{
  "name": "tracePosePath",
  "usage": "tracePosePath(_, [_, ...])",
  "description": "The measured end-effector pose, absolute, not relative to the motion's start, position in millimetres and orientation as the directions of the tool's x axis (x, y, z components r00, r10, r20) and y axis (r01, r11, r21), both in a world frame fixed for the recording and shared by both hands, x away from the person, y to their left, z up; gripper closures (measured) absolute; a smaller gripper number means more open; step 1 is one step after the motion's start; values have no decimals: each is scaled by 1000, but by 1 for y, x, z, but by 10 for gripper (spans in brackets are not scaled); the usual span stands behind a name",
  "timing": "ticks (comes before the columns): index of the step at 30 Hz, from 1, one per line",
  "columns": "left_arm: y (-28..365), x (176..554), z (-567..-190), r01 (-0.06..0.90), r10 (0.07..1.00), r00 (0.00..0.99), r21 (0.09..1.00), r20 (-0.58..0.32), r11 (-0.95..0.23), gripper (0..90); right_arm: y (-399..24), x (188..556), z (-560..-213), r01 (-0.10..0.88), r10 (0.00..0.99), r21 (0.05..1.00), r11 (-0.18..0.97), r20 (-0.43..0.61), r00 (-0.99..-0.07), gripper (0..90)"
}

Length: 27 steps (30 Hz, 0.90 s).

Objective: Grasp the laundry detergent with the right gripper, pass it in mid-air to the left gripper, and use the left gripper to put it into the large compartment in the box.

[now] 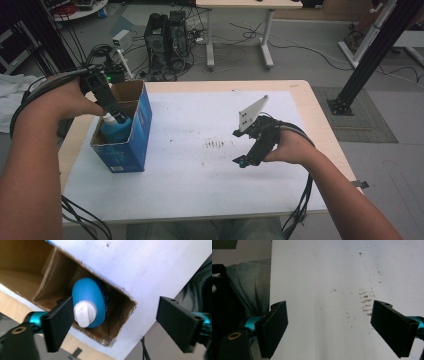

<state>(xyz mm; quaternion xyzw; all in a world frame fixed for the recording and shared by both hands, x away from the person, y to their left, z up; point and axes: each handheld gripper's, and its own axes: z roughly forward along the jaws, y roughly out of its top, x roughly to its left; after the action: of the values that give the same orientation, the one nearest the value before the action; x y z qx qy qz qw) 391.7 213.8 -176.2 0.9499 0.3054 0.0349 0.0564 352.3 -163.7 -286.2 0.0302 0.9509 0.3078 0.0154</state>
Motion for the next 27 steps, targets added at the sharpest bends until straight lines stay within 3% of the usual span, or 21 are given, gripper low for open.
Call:
tracePosePath(11, [193,385,-165,491,496,866,86,59,-867,138,-176,354,-277,67,88,544,836,-13,-996,136])
tracePosePath(15, [178,382,-167,449,454,889,98,49,-888,113,-180,359,-273,68,82,510,857,-5,-997,136])
tracePosePath(20, [157,382,-168,366,368,928,48,54,-930,113,-185,365,-268,77,79,442,894,14,-997,136])
tracePosePath(27, [138,382,-177,331,332,942,37,46,-943,113,-195,372,-259,97,95,379,921,22,-995,136])
